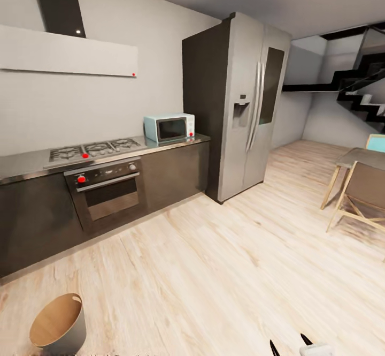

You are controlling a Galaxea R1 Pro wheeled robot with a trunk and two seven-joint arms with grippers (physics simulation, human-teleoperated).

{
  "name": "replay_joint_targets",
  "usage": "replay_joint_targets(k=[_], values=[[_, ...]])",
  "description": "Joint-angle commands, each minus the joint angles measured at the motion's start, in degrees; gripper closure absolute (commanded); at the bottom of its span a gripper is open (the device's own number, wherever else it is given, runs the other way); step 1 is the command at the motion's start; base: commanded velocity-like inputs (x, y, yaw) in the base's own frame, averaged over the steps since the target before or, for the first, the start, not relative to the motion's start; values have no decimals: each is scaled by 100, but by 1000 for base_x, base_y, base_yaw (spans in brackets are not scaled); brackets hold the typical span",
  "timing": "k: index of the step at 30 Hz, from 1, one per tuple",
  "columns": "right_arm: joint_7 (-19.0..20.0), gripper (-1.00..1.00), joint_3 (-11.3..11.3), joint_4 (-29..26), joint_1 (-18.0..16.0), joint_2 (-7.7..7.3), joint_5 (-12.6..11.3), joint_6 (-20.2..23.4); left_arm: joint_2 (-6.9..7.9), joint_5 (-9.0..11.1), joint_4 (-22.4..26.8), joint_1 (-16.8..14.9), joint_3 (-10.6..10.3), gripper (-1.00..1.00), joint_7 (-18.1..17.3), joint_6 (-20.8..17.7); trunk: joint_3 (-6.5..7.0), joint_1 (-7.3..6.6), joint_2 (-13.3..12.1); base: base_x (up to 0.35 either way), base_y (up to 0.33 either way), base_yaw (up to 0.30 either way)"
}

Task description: Put the three can of soda from the living room inside the tash can in the kitchen.

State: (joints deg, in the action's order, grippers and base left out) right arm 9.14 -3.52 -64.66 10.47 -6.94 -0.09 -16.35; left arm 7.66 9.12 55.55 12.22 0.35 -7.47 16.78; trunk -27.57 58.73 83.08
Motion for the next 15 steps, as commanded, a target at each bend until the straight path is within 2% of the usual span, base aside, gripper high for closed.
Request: replay_joint_targets(k=[1,15], values=[[0,-100,0,1,0,0,0,0,0,1,0,0,0,-100,0,0,0,0,0,0,0,245],[0,-100,5,14,-1,4,17,0,-1,2,-1,2,-7,-100,0,0,0,0,0,0,0,245]])
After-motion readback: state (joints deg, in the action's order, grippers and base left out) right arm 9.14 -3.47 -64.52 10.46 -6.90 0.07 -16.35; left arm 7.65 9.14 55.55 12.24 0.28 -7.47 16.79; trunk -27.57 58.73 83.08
